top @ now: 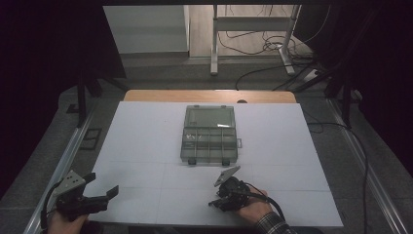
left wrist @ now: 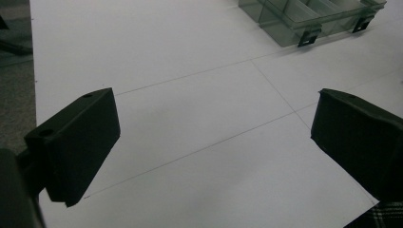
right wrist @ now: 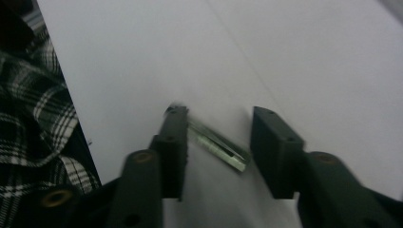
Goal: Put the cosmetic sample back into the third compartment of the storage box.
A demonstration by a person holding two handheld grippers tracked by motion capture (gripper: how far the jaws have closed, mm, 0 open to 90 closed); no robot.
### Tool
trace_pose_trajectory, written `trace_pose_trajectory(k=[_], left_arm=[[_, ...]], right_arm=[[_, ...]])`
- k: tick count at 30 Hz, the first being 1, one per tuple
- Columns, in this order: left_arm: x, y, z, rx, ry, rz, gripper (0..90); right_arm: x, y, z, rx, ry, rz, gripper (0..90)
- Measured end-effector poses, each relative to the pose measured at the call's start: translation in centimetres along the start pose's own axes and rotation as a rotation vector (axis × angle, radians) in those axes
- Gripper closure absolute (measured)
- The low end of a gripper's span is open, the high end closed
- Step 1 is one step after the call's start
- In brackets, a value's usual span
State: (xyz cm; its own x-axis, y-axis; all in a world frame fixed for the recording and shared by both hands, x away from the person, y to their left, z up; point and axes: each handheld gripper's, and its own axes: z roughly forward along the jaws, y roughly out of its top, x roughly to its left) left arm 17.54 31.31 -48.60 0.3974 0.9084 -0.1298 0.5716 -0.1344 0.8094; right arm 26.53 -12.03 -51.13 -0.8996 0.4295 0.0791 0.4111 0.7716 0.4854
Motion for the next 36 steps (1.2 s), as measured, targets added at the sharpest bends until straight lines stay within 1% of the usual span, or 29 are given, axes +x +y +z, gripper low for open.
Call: trace_pose_trajectory(k=[2,3,4,6,9,14,17,18,26,28,30,31,33,35,36], left_arm=[[0.0,0.0,0.0,0.000,-0.001,0.000,2.8],[0.0,0.0,0.0,0.000,-0.001,-0.001,2.8],[0.0,0.0,0.0,0.000,-0.001,-0.001,2.8],[0.0,0.0,0.0,0.000,-0.002,-0.001,2.8],[0.0,0.0,0.0,0.001,-0.003,0.000,2.8],[0.0,0.0,0.0,0.002,-0.004,-0.001,2.9],[0.0,0.0,0.0,0.002,-0.003,0.001,2.8],[0.0,0.0,0.0,0.002,-0.002,0.002,2.8],[0.0,0.0,0.0,0.005,-0.001,0.004,2.9],[0.0,0.0,0.1,0.006,-0.001,0.004,2.9],[0.0,0.0,0.1,0.007,0.000,0.004,2.9],[0.0,0.0,0.1,0.007,0.000,0.004,2.9],[0.0,0.0,0.1,0.009,0.001,0.004,3.0],[0.0,0.0,0.1,0.008,0.001,0.005,3.0],[0.0,0.0,0.1,0.008,0.001,0.005,3.0]], right_arm=[[0.2,0.0,0.0,0.004,-0.040,-0.034,75.1],[0.2,0.0,0.0,0.004,-0.043,-0.039,79.9],[0.1,0.0,-0.1,0.005,-0.035,-0.029,80.2],[0.2,0.0,-0.1,0.006,-0.037,-0.022,80.7],[0.2,-0.1,-0.1,0.006,-0.038,-0.022,80.9],[0.3,-0.1,-0.4,-0.014,-0.028,-0.026,80.8],[0.1,0.0,-0.7,-0.031,-0.029,-0.002,80.9],[0.0,0.1,-0.8,-0.038,-0.032,-0.006,80.9],[-0.3,0.2,-1.2,-0.048,-0.039,0.005,81.0],[-0.4,0.3,-1.4,-0.058,-0.041,0.010,81.0],[-0.8,0.4,-1.8,-0.078,-0.042,0.021,81.0],[-0.8,0.4,-1.8,-0.078,-0.042,0.021,81.0],[-1.4,0.5,-2.2,-0.098,-0.036,0.041,80.9],[-1.7,0.6,-2.4,-0.107,-0.039,0.059,80.9],[-1.7,0.6,-2.4,-0.107,-0.039,0.059,80.9]])
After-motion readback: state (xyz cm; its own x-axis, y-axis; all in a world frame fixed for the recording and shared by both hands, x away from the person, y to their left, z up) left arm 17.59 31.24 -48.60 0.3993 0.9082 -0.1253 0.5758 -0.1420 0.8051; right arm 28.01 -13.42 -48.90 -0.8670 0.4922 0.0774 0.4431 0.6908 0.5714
